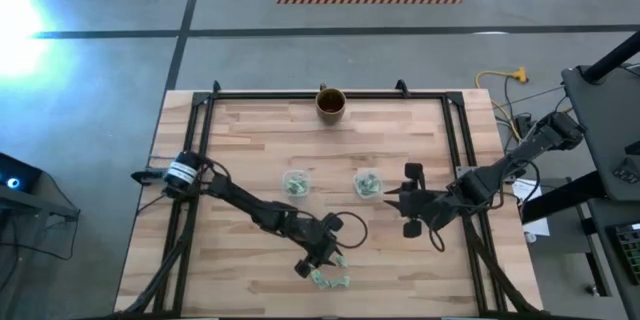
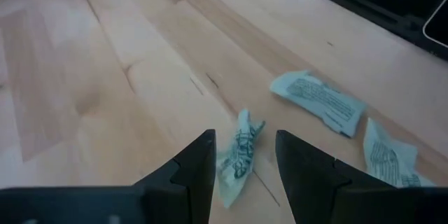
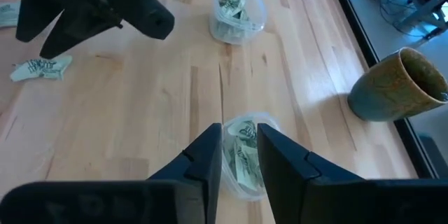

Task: Pick and place Stevia / Truvia into bins
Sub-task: Put the white stevia packet into the left transparent container

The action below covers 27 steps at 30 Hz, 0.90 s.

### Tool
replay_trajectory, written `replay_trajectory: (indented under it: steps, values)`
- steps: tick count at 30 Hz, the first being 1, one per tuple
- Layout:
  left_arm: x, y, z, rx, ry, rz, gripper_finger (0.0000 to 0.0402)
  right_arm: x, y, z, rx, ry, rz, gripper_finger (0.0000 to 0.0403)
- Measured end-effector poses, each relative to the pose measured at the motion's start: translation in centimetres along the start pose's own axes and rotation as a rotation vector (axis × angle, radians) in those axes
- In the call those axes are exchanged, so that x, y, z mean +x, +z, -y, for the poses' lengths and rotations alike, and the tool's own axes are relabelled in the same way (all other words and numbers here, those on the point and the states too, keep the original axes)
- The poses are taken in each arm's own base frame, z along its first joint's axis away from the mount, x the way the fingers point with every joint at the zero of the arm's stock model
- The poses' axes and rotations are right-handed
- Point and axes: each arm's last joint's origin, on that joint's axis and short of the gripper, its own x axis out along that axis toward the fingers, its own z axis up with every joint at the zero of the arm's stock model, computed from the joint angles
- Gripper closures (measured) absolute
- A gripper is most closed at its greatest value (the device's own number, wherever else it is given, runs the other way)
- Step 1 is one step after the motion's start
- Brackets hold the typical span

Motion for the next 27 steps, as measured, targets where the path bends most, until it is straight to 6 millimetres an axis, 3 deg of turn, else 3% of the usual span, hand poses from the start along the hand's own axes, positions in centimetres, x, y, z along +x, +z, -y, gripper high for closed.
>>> replay_trajectory:
  steps: [18, 27]
  values:
    - [1.9, -0.8, 0.0, 0.015, 0.015, -0.033, 0.0271, 0.1, -0.2, -0.1, 0.0, -0.001, -0.004, 0.0335]
    - [1.9, -0.9, 0.0, 0.015, 0.024, -0.039, 0.0344, 0.1, -0.2, -0.1, 0.0, -0.001, -0.004, 0.0335]
